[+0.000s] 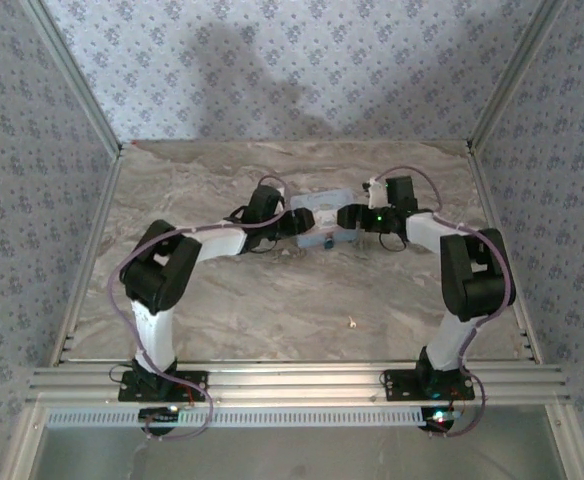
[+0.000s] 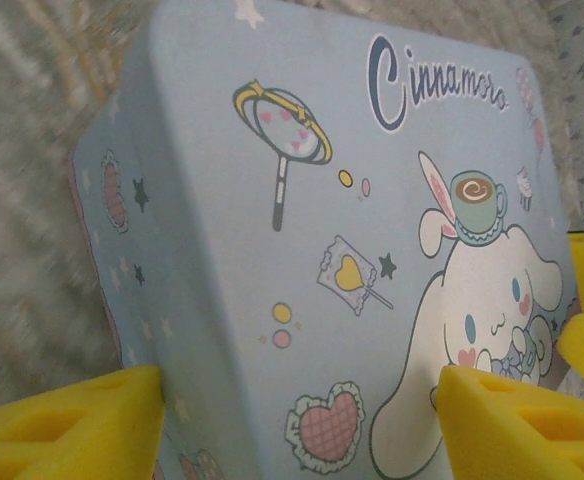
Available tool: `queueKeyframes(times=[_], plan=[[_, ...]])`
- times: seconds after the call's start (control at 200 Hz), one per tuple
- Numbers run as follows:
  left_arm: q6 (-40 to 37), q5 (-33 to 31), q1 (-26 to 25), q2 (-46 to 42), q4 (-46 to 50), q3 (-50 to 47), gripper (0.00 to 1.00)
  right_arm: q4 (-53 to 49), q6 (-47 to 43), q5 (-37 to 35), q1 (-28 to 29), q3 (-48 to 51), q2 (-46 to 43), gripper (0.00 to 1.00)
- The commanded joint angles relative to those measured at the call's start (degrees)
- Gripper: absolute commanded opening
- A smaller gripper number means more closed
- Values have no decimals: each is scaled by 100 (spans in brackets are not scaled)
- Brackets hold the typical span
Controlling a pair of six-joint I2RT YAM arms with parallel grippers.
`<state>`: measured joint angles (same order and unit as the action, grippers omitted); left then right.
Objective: Unlock the padlock with the key
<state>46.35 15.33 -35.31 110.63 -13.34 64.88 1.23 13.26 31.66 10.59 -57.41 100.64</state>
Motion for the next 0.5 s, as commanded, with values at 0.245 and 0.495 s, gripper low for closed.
queueKeyframes(times=[0.245, 0.495], plan=[[-127, -24, -121, -1588, 124, -1399, 71, 117, 283, 154, 1227, 360, -427, 81], [-45, -365, -118, -2164, 308, -2106, 74, 208, 361, -101, 1648, 302, -226, 82]])
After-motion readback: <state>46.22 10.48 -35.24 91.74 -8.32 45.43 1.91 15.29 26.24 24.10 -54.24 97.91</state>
